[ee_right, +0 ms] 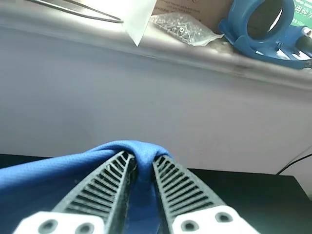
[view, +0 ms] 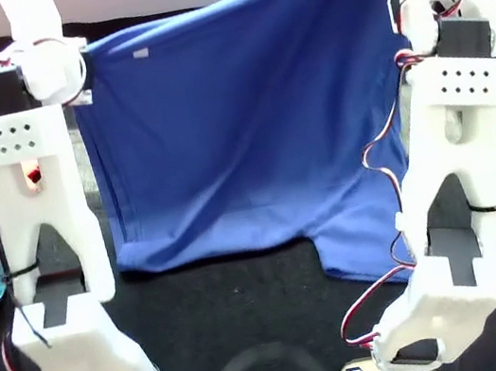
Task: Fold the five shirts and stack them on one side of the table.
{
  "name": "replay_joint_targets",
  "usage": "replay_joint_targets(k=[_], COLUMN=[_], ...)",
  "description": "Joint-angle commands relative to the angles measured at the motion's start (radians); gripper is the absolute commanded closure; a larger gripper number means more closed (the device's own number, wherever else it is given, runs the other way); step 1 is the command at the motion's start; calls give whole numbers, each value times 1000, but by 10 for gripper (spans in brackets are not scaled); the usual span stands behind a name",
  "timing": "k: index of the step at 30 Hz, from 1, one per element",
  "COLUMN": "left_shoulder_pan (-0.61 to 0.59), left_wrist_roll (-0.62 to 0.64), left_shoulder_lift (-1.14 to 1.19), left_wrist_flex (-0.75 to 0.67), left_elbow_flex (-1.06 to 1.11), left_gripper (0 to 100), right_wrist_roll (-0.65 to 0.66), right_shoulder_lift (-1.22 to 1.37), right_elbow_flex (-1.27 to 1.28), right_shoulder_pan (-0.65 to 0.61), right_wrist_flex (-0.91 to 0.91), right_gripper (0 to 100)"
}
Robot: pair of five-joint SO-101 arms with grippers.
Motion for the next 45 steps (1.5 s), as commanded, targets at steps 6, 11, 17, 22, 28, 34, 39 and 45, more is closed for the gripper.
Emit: replay_joint_targets(k=[6, 11, 17, 22, 28, 34, 39, 45], left_shoulder_pan=[-38, -33, -31, -38, -82, -113, -48, -36], left_wrist_roll=[-11, -9, -9, -23, -75, -84, -124, -123], left_shoulder_lift=[216, 348, 461, 470, 452, 248, 67, -56], left_wrist_flex=[20, 29, 97, 245, 299, 298, 296, 295], left_elbow_flex=[-82, -84, -85, -87, -67, 194, 481, 645], left_gripper=[992, 992, 992, 992, 992, 992, 992, 992], right_wrist_roll=[14, 14, 14, 14, 14, 9, 14, 104], right_shoulder_lift=[114, 163, 191, 189, 189, 186, 150, -64], right_elbow_flex=[76, 248, 352, 309, 236, 171, 177, 389], right_shoulder_pan=[2, 1, -8, 2, 8, 7, 33, 102], right_wrist_flex=[-28, 2, 130, 369, 654, 883, 987, 983], right_gripper=[993, 993, 993, 993, 993, 993, 993, 993])
